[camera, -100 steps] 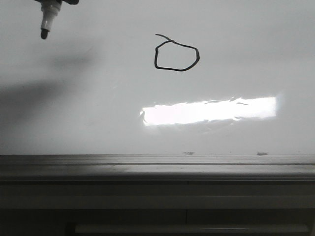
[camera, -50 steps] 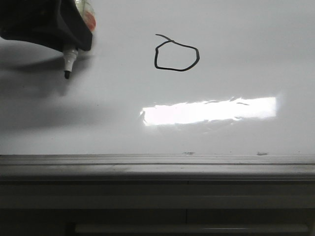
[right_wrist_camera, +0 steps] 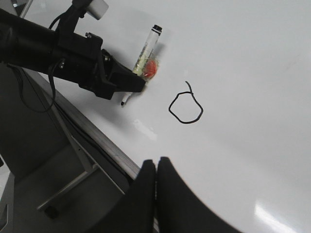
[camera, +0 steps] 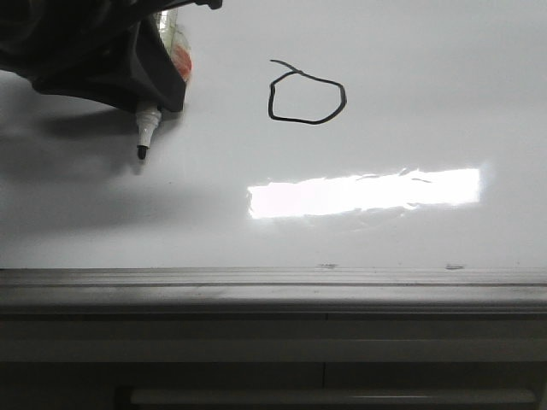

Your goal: Write number 0 on whiteboard

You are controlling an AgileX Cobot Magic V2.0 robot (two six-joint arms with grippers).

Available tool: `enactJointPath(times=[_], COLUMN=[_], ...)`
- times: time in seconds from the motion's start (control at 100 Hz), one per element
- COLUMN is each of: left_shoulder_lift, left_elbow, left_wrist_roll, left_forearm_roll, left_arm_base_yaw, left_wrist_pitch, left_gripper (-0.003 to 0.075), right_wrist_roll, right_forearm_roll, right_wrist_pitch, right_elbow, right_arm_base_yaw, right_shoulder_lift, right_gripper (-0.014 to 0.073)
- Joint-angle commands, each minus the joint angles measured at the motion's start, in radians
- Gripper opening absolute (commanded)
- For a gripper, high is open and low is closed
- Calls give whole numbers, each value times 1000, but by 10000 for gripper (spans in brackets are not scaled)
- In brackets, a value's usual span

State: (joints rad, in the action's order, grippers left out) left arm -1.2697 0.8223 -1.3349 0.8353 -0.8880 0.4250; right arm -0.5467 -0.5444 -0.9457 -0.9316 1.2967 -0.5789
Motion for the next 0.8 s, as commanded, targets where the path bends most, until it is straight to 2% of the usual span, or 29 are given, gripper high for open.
enactJointPath(times=[0.0,0.08,0.2,0.27,0.54,0.59,0.72,0.79], left_shoulder_lift=[9,9,9,9,9,11,32,60], left_elbow=[26,26,26,26,26,26,26,26], left_wrist_roll=[-8,-8,-8,-8,-8,-8,-8,-8], left_forearm_roll=[14,11,5,5,5,5,2,-3], left_arm_base_yaw=[2,2,2,2,2,2,2,-7], left_wrist_pitch=[-7,-1,5,8,30,30,30,33], left_gripper=[3,74,247,313,345,373,503,529], right_wrist_roll=[-4,-4,-4,-4,-4,-4,-4,-4], right_forearm_roll=[-32,-32,-30,-30,-30,-30,-30,-41], right_wrist_pitch=[65,65,67,67,67,67,67,69], right_elbow=[-22,-22,-22,-22,-22,-22,-22,-22], right_arm_base_yaw=[-8,-8,-8,-8,-8,-8,-8,-8], right_shoulder_lift=[-7,-7,-7,-7,-7,-7,-7,-7], right_gripper=[-56,-56,-56,-56,-56,-56,-56,-56])
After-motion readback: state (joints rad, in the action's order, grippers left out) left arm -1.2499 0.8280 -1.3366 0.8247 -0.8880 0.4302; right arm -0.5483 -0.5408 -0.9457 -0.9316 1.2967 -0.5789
